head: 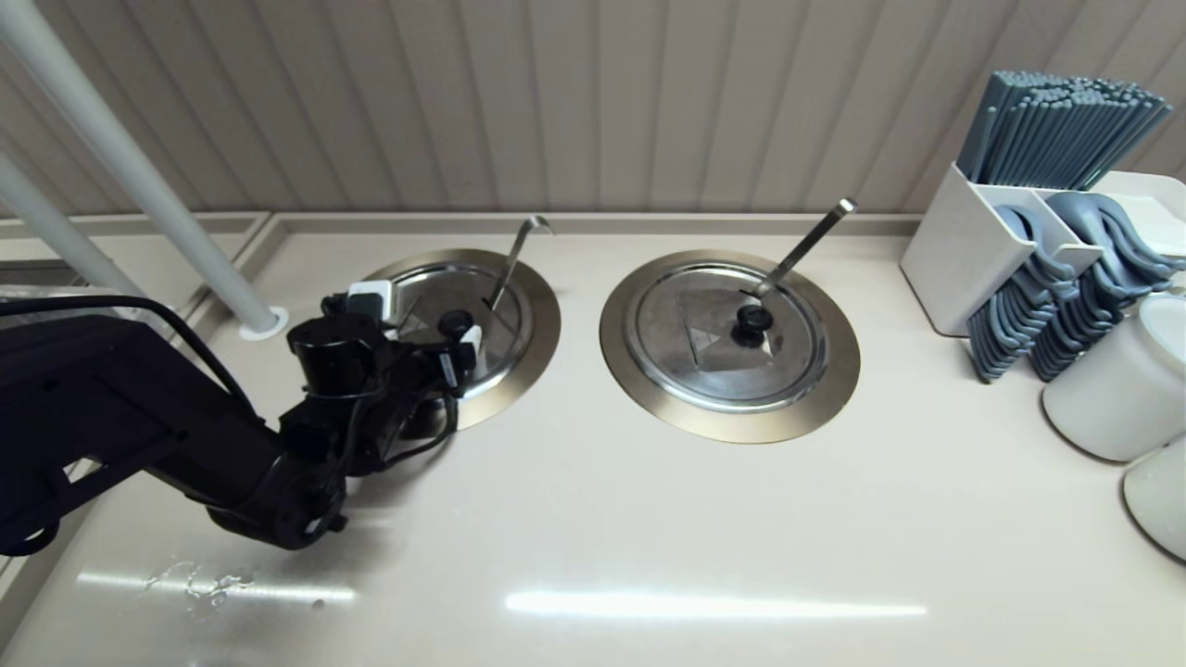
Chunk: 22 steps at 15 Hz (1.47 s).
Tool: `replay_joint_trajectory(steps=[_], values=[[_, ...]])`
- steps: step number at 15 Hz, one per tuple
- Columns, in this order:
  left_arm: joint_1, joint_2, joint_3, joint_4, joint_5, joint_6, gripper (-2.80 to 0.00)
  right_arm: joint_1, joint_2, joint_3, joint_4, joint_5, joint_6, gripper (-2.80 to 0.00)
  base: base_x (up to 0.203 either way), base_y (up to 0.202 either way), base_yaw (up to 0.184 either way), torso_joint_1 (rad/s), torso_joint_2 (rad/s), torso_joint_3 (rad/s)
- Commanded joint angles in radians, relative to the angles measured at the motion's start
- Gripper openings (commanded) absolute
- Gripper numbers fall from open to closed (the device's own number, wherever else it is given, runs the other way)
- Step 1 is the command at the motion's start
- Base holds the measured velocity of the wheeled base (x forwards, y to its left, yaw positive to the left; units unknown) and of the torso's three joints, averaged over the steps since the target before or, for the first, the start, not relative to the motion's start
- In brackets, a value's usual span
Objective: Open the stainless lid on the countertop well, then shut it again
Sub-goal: Open the lid
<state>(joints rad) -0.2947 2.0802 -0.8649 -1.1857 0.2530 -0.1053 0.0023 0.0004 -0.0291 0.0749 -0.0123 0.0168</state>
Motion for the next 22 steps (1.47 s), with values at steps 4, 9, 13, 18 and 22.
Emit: replay_joint_trajectory(steps=[4, 9, 13, 18, 22], values=[[0.004, -0.019, -0.003, -0.011, 0.000, -0.002, 0.00, 0.001, 0.001, 0.000, 0.000, 0.000, 0.000, -2.80, 0.000, 0.000, 0.000, 0.000, 0.00, 0.000], [0.009, -0.049, -0.005, -0.011, 0.000, -0.004, 0.00, 0.001, 0.001, 0.000, 0.000, 0.000, 0.000, -2.80, 0.000, 0.000, 0.000, 0.000, 0.00, 0.000], [0.011, -0.047, -0.002, -0.010, 0.000, -0.007, 0.00, 0.001, 0.001, 0.000, 0.000, 0.000, 0.000, -2.80, 0.000, 0.000, 0.000, 0.000, 0.00, 0.000], [-0.015, 0.033, 0.000, -0.011, 0.003, -0.001, 0.00, 0.001, 0.001, 0.000, 0.000, 0.000, 0.000, -2.80, 0.000, 0.000, 0.000, 0.000, 0.00, 0.000], [-0.016, 0.061, 0.000, -0.074, 0.003, 0.021, 0.00, 0.001, 0.001, 0.000, 0.000, 0.000, 0.000, -2.80, 0.000, 0.000, 0.000, 0.000, 0.00, 0.000]])
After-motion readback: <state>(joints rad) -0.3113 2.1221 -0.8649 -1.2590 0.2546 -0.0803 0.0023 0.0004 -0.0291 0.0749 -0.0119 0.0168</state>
